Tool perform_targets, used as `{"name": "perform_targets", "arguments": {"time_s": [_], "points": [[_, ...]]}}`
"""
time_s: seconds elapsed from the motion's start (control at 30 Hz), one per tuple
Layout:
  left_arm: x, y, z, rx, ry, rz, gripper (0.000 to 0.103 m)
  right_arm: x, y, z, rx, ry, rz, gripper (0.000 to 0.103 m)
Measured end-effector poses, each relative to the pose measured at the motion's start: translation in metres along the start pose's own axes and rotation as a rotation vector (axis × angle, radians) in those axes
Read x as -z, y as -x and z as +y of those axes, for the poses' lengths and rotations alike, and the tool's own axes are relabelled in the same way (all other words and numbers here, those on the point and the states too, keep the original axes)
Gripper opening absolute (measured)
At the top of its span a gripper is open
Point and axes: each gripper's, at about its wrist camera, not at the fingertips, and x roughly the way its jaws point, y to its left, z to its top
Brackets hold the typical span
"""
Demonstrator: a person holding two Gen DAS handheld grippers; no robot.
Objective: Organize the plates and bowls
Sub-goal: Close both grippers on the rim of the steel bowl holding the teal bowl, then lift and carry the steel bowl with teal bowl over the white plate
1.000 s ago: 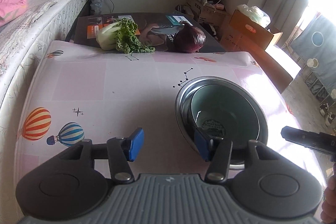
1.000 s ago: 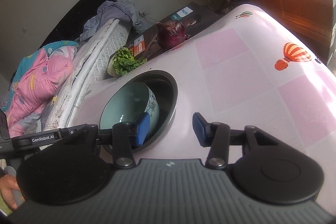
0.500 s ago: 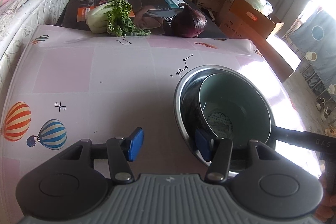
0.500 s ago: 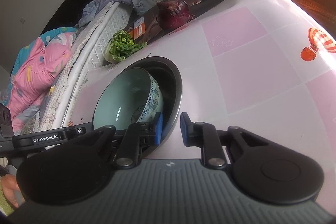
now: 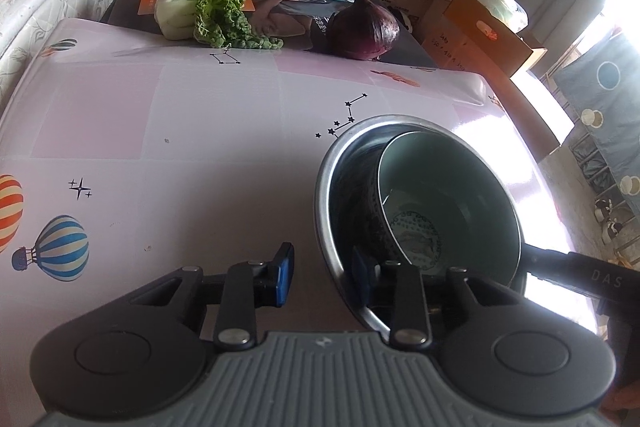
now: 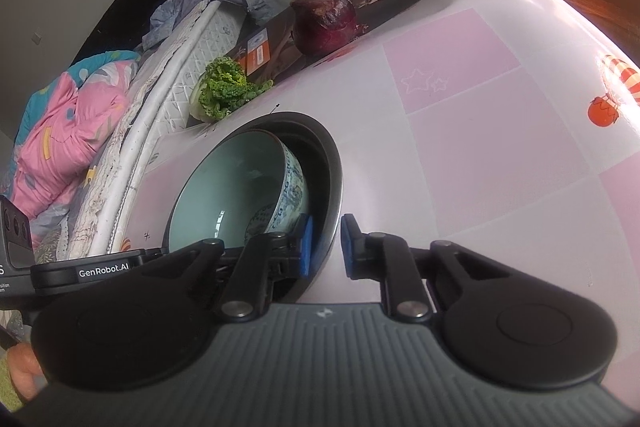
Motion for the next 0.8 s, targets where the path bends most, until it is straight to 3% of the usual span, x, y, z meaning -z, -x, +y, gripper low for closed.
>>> {"name": "perform_targets", "arguments": {"time_s": [0.13, 0.8], "points": [[0.000, 0.000, -0.007, -0.003, -0.015, -0.008, 0.017, -0.003, -0.004, -0.005, -0.011, -0.038, 0.002, 0.014], [0.008, 0.012, -0.016, -0.040, -0.032, -0.027, 0.017, 0.003, 0.002, 0.002, -0.007, -0.004, -0.017, 0.012]]}}
